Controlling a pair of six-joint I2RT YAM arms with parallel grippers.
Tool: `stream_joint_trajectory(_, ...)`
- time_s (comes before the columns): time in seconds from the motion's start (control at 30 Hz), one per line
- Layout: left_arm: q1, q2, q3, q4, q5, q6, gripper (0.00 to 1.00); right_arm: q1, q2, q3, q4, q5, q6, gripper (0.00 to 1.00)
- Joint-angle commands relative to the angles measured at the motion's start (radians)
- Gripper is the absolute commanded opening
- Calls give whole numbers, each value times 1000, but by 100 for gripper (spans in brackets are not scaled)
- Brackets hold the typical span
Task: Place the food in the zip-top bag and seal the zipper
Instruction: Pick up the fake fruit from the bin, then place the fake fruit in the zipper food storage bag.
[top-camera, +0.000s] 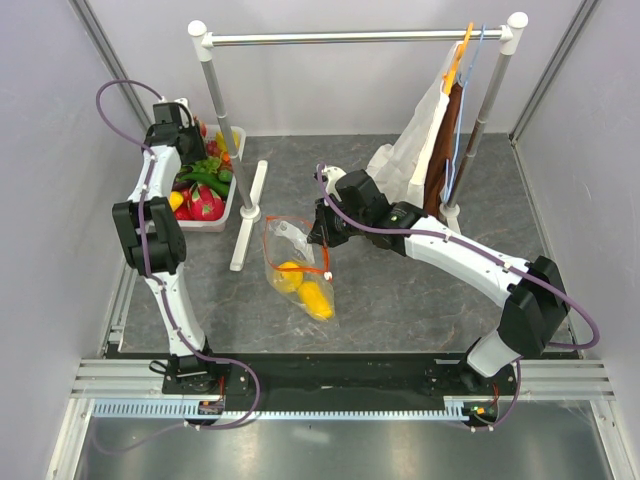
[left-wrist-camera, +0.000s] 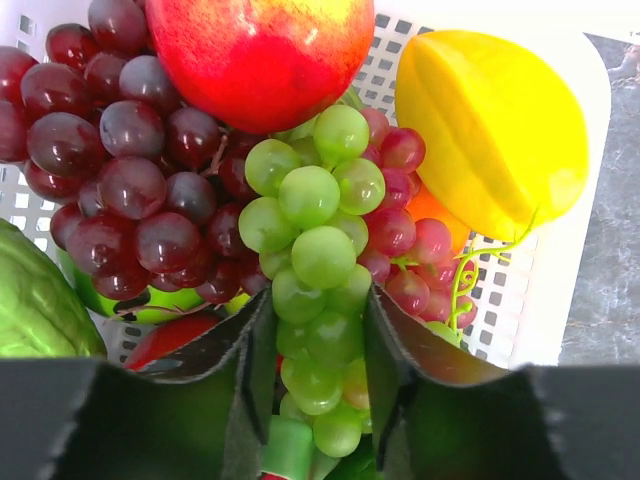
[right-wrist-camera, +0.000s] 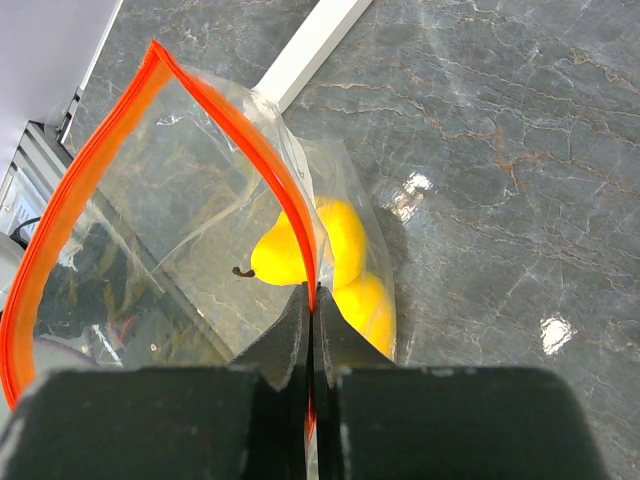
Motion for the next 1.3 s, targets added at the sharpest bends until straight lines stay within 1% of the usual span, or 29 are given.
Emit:
stream_joint_trajectory(0.0, 12, -25, 50, 23, 4, -14, 39, 4, -16, -4, 28, 2, -7, 0)
stream_joint_trajectory(0.03, 12, -36, 47, 25, 6, -12, 33, 4, -17, -4, 28, 2, -7, 0)
stream_joint_trajectory(0.1, 15, -69, 46, 22, 6, -11, 24, 4, -19, -7, 31, 0, -7, 0)
stream_joint_trajectory(0.13, 15, -83, 43, 22, 0, -11, 17, 4, -19, -7, 31, 2, -4, 0)
stream_joint_trajectory(0.2, 19, -122, 37, 19, 0, -9, 12, 4, -19, -12, 34, 2, -6, 0)
stream_joint_trajectory(0.23, 21, -135, 37, 19, -15, -9, 8, 4, -20, -13, 36, 2, -6, 0)
stream_joint_trajectory(0.33, 33, -178, 37, 19, -8, -8, 2, 4, -23, -24, 40, 2, -6, 0)
stream_joint_trajectory(0.53, 39, -249, 22, 17, 0, 12, 2, 4, -26, -31, 48, 3, -7, 0)
stream_joint_trajectory(0.63, 47, -307, 5, 17, 15, 9, 2, 4, -26, -33, 47, 6, -11, 0)
stream_joint_trajectory(0.73, 58, -401, -36, 17, 46, 8, 2, 6, -28, -33, 48, 9, -12, 0)
stream_joint_trajectory(0.77, 59, -430, -74, 17, 59, 8, 2, 6, -28, -33, 47, 9, -12, 0)
stream_joint_trajectory(0.8, 61, -505, -97, 17, 70, 11, 2, 4, -31, -33, 48, 9, -14, 0)
stream_joint_trajectory(0.83, 62, -542, -120, 17, 95, 14, 2, 4, -31, -33, 48, 8, -14, 0)
stream_joint_trajectory(0.87, 61, -589, -177, 17, 110, 15, 2, 6, -29, -31, 48, 5, -14, 0)
stream_joint_trajectory(0.9, 62, -673, -208, 17, 133, 20, 2, 6, -32, -31, 48, 5, -15, 0)
stream_joint_trajectory(0.97, 62, -767, -300, 0, 202, 16, 2, 4, -32, -31, 48, -9, -15, 0)
stream_joint_trajectory(1.0, 62, -857, -329, -4, 230, 20, 2, 4, -34, -31, 50, -12, -12, 0)
stream_joint_trajectory(1.03, 62, -901, -393, -12, 280, 22, 2, 4, -36, -33, 57, -17, -14, 0)
stream_joint_trajectory(1.07, 61, -941, -426, -12, 305, 25, 2, 4, -36, -38, 59, -20, -9, 0)
stream_joint_trajectory(1.13, 39, -1066, -523, -10, 337, 48, 2, 4, -36, -39, 65, -30, -6, 0)
stream_joint_trajectory(1.2, -4, -1140, -579, -3, 369, 48, 2, 4, -37, -47, 73, -50, 3, 0)
stream_joint_trajectory(1.23, -22, -1197, -634, 6, 394, 29, 2, 4, -37, -48, 80, -55, 9, 0)
stream_joint_trajectory(1.27, -72, -1217, -660, 28, 397, 22, 2, 4, -37, -50, 83, -60, 12, 0)
